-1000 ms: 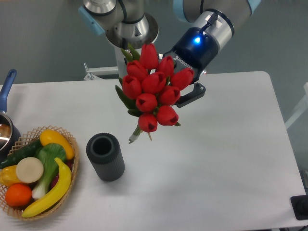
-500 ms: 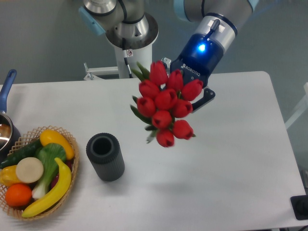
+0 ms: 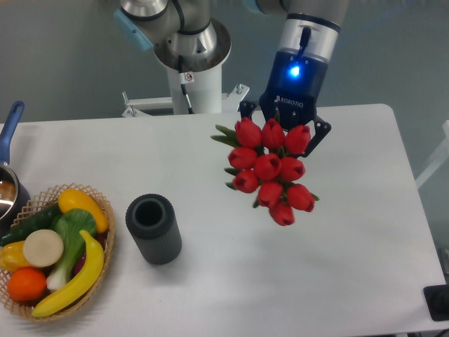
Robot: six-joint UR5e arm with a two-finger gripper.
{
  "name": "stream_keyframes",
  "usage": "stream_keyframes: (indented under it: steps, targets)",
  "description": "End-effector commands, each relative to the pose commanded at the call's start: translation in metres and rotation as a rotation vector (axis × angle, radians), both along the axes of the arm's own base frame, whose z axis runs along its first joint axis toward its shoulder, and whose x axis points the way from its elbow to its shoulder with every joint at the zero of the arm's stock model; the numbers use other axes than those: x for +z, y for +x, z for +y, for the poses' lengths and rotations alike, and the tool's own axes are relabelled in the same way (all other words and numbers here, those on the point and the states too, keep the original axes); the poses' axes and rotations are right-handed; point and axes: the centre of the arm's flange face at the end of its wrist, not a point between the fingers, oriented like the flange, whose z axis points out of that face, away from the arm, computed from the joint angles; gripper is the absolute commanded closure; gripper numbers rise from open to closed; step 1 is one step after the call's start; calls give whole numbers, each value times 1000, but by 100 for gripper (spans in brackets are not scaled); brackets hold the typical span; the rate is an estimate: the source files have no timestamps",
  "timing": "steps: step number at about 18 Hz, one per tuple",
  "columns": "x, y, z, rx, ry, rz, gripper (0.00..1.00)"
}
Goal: Place the flowers on the table
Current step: 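Carry the red tulip bouquet in the gripper away from the basket, then lower the held tulips onto the table surface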
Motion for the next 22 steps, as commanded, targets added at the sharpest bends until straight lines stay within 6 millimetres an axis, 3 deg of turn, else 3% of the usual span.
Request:
stream_keyframes:
  steps: [3,8,12,19,22]
  targets:
    - [-17,0,-9,46,-92,-13,58]
    - [-64,-4,-20,125,-255,-52,58]
    - [-85,-6,-23,140,-328,-57,58]
    - [-181,-32,-5,161,-548,-117,57]
    - [-202,-36,-2,171,-565,-151,56]
